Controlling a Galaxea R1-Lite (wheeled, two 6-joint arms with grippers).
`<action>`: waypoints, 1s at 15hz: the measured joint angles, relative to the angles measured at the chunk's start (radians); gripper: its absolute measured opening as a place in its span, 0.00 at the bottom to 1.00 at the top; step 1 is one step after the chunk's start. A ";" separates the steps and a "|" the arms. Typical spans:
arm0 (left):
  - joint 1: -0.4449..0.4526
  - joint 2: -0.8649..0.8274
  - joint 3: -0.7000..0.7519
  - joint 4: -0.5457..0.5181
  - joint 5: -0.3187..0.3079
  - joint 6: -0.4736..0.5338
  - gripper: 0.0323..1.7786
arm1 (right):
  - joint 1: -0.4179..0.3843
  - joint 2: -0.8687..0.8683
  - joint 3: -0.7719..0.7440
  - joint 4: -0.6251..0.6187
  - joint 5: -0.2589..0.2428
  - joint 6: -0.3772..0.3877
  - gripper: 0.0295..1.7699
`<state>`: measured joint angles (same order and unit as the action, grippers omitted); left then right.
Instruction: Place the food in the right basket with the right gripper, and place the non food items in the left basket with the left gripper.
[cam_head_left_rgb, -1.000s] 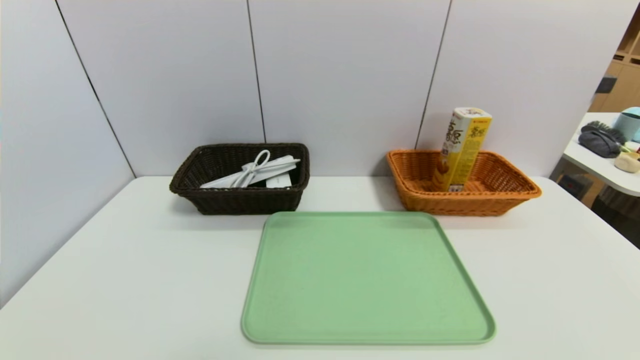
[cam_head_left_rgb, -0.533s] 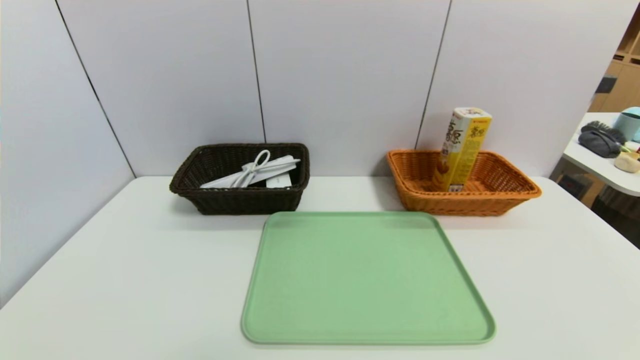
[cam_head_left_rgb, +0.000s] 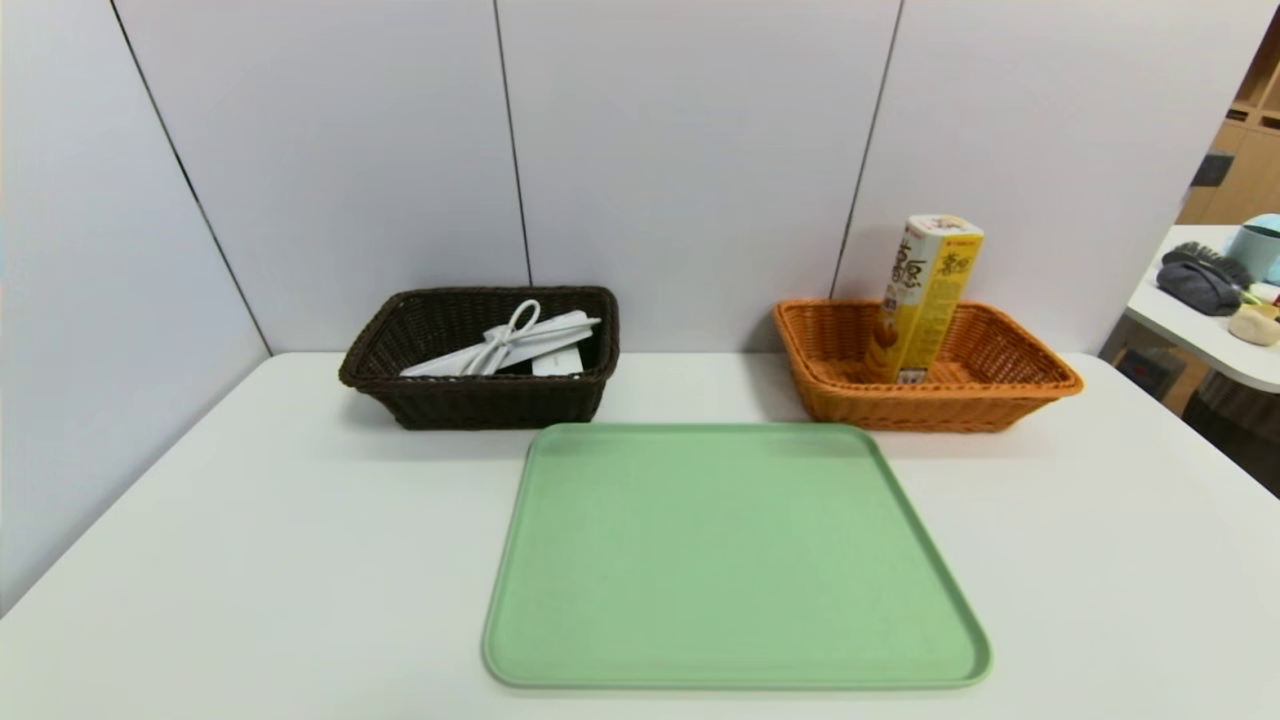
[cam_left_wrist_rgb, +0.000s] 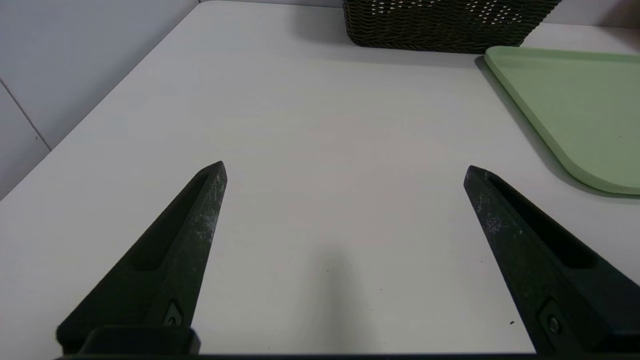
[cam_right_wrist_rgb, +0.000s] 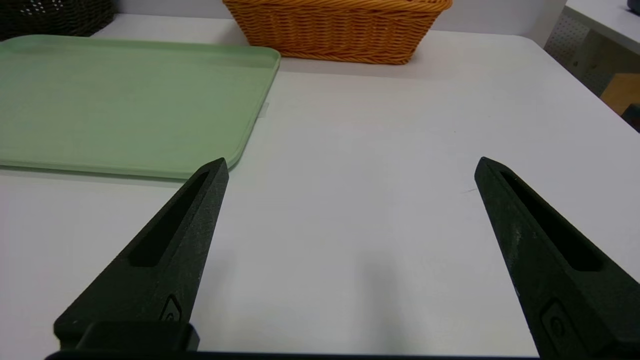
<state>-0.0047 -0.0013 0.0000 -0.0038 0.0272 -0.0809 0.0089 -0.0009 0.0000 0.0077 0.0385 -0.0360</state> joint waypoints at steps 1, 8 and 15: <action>0.000 0.000 0.000 0.000 0.000 0.001 0.95 | 0.000 0.000 0.000 -0.001 -0.001 0.013 0.96; 0.000 0.000 0.000 0.000 0.000 0.000 0.95 | 0.000 0.000 0.000 -0.001 -0.001 0.012 0.96; 0.000 0.000 0.000 0.000 0.000 0.000 0.95 | 0.000 0.000 0.000 -0.002 -0.022 0.033 0.96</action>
